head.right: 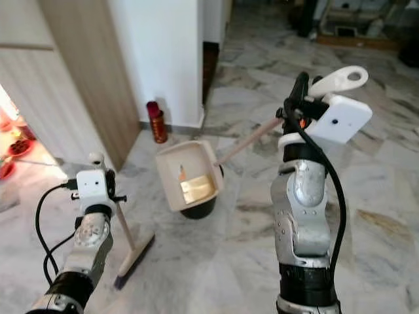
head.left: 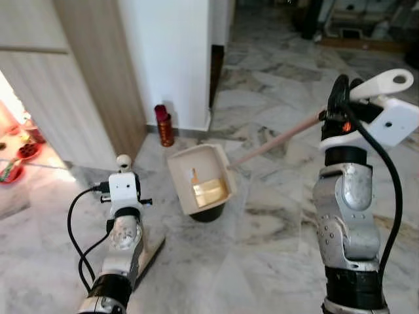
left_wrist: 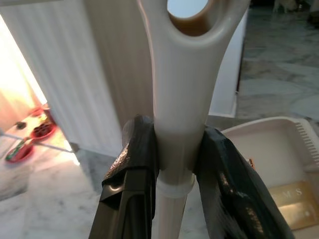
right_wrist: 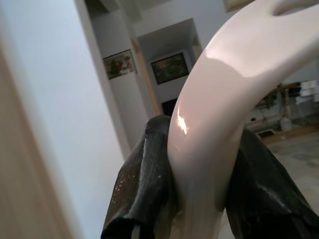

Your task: Sweep floor

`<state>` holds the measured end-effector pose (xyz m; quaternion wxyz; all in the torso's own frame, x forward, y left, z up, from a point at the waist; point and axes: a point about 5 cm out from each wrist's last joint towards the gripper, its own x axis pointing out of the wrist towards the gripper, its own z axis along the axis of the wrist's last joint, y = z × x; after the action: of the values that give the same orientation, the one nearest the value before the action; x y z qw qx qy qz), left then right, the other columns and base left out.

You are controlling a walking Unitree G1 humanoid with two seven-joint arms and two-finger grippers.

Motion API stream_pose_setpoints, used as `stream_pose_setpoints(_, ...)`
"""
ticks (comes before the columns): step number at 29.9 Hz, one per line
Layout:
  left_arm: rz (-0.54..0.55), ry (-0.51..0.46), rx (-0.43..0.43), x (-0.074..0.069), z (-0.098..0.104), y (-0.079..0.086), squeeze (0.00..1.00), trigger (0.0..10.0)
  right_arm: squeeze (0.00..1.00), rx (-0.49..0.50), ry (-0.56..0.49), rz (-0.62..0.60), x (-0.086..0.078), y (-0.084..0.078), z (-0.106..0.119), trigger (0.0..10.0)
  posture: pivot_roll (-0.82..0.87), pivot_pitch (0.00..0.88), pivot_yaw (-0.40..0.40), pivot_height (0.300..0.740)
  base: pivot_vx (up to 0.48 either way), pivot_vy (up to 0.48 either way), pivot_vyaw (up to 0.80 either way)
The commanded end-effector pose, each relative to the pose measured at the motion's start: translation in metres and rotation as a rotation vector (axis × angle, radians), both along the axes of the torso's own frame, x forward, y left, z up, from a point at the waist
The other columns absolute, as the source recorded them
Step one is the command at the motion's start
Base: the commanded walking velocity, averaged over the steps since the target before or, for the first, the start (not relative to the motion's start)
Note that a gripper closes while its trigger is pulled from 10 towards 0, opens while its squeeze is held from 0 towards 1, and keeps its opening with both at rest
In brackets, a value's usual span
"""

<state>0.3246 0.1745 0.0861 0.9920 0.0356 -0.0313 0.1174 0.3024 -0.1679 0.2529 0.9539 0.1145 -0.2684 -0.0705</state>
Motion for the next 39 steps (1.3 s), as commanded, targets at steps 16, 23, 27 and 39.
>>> stream_pose_setpoints(16, -0.013, -0.048, 0.003, 0.003, 0.009, -0.004, 0.0, 10.0, 0.0, -0.001, -0.095, 0.051, -0.006, 0.007, 0.019, 10.0, -0.01, 0.018, 0.004, 0.74, 0.34, 0.0, 0.0)
stream_pose_setpoints(23, -0.009, -0.049, 0.003, 0.003, 0.009, -0.004, 0.0, 10.0, 0.0, -0.003, -0.104, 0.072, -0.007, 0.009, 0.021, 10.0, -0.01, 0.018, 0.002, 0.74, 0.339, 0.0, 0.0)
stream_pose_setpoints(27, -0.008, -0.05, 0.003, 0.003, 0.009, -0.004, 0.0, 10.0, 0.0, -0.003, -0.107, 0.082, -0.007, 0.011, 0.021, 10.0, -0.01, 0.018, 0.001, 0.74, 0.34, 0.0, 0.0)
stream_pose_setpoints(39, -0.005, -0.066, -0.003, 0.003, 0.01, -0.004, 0.0, 10.0, 0.0, -0.02, -0.132, 0.103, -0.008, 0.016, 0.025, 10.0, -0.01, 0.022, -0.002, 0.74, 0.171, 0.0, 0.0)
